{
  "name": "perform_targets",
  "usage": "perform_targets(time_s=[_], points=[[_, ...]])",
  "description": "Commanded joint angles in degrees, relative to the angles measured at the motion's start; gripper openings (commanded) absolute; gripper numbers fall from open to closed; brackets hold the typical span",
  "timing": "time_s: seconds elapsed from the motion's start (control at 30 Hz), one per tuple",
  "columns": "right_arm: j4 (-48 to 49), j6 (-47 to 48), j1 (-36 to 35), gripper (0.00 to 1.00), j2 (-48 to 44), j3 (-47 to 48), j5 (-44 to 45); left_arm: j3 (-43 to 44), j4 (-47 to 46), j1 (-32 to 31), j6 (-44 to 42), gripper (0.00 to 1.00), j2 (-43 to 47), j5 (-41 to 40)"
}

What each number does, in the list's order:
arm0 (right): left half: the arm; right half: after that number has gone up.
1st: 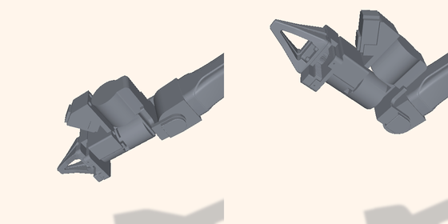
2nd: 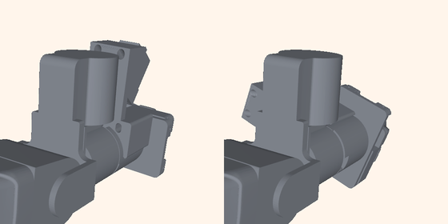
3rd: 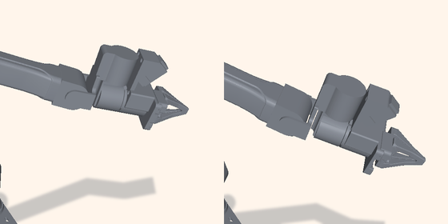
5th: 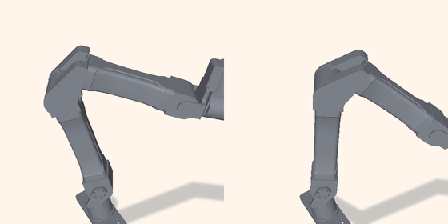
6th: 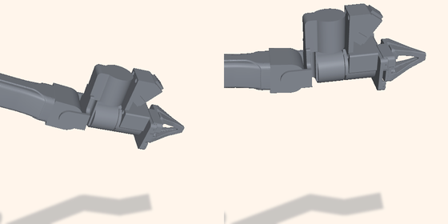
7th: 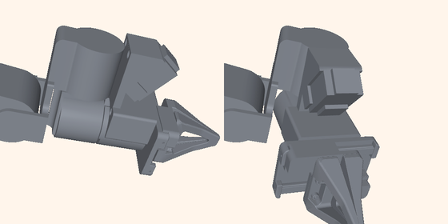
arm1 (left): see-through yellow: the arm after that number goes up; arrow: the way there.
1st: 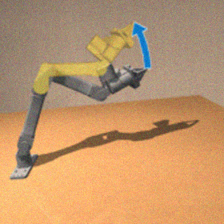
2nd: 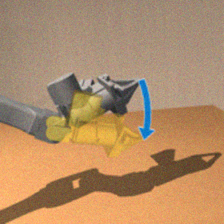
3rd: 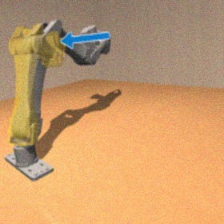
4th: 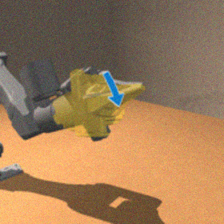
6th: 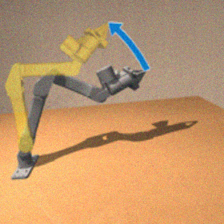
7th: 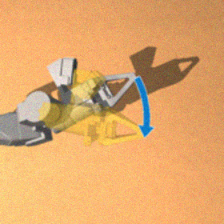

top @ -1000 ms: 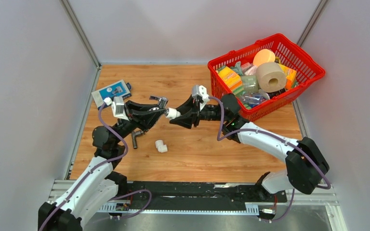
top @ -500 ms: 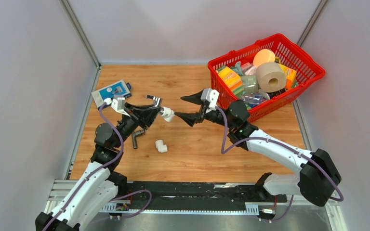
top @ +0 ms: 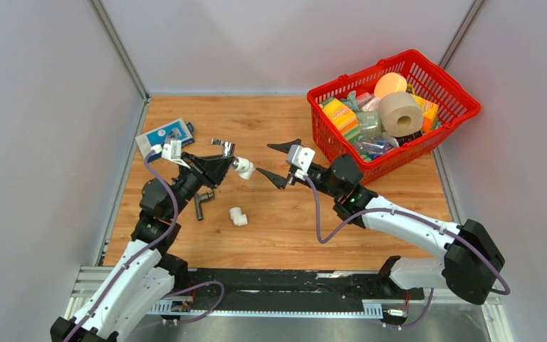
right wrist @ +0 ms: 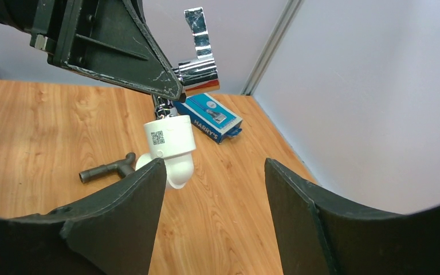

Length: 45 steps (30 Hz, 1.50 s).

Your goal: Install the water faucets

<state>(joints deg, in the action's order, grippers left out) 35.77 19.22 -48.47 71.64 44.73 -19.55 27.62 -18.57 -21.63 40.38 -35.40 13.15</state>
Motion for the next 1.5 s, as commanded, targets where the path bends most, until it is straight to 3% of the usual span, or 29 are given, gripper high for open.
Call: perform_targets(time_s=[0.0, 0.6, 1.47], points=[[0.79, 5.38, -1.54, 0.69, -1.06, -0.52, 2.85, 3.93, -0.60, 0.01, 1.54, 0.00, 0.15, -1.37], [6.77, 19.79, -7.25, 0.70, 3.15, -2.89, 8.74, 4.99, 4.59, 0.01, 7.78, 0.00, -2.66, -5.15], [9.76, 25.16, -10.24, 0.69, 8.69, -2.63, 12.87, 4.46, 3.63, 0.09, 10.86, 0.00, -2.75, -5.41]])
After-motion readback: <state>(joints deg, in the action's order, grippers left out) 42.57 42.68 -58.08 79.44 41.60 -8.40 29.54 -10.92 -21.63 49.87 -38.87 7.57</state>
